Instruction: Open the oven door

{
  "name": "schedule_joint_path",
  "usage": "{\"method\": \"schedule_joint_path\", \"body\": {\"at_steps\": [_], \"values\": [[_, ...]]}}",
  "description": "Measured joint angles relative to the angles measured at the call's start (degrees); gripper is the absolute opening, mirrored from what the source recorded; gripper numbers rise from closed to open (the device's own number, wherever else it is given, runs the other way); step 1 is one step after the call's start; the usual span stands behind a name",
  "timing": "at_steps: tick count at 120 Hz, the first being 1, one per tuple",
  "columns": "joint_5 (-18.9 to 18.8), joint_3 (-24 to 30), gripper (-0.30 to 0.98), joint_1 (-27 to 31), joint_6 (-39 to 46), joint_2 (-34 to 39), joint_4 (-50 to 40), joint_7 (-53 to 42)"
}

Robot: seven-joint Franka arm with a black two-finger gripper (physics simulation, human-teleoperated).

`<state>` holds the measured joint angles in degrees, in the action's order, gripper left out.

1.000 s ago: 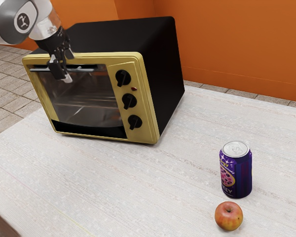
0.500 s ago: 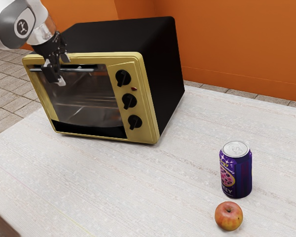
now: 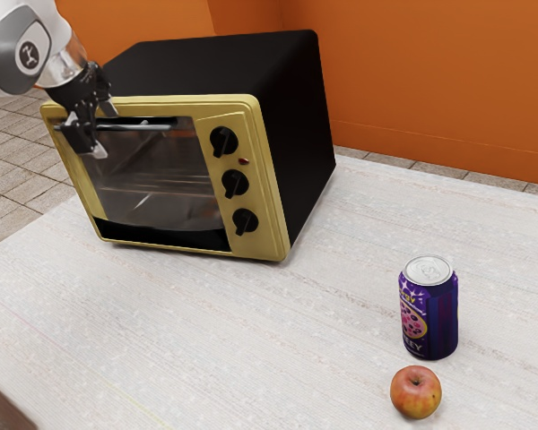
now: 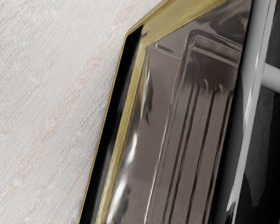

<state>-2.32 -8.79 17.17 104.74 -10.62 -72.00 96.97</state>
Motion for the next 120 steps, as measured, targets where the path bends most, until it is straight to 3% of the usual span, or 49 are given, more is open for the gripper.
{"method": "schedule_joint_path", "body": {"at_steps": [88,120], "values": [[3.92,-0.29,0.68,0.24,4.24,0.21,-6.58,-3.81],[4.22,-0.38,0.68,0.47,7.66,11.71,-19.76,-4.32]]}}
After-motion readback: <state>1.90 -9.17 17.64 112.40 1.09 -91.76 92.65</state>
